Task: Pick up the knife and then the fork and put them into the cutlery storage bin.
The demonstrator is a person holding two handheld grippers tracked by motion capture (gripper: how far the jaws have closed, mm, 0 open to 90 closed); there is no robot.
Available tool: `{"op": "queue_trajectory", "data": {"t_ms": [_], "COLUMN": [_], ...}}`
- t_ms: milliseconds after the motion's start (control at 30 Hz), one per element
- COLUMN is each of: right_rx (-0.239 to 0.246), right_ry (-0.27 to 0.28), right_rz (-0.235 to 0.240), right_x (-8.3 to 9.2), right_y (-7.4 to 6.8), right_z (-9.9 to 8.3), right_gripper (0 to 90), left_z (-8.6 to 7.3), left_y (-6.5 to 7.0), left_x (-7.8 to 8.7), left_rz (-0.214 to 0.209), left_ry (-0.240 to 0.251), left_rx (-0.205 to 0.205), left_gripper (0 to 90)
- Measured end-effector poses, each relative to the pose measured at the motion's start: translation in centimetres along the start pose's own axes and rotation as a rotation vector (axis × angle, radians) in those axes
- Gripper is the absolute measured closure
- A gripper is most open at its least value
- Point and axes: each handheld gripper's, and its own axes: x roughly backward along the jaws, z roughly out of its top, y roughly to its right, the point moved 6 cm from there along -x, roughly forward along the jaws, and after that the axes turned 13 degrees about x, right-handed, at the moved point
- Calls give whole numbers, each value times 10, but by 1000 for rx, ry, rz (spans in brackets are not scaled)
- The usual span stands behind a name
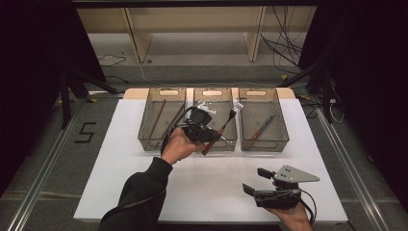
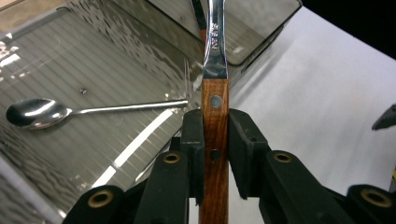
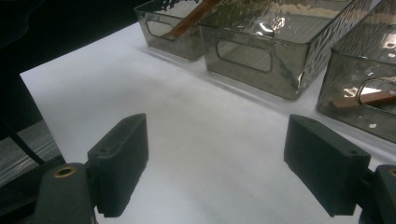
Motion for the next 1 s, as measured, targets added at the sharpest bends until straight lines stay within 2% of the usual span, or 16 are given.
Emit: {"op": "queue_trajectory", "data": {"t_ms": [267, 567, 1000], "right_rx": [6, 9, 4], "right_ry": [4, 7, 9], "right_rz": [8, 10, 13], "right_x": [-2, -2, -1], "right_y": [-1, 0, 0], "right_z": [1, 2, 2], "right_gripper": [226, 226, 226], "left_z": [21, 45, 71], "left_y": [7, 18, 24], "left_x": [-12, -38, -78], "left_rz": [-11, -33, -50], "left_ry": [28, 36, 34], "left_rx": [5, 0, 47], "left_gripper": [763, 762, 763]}}
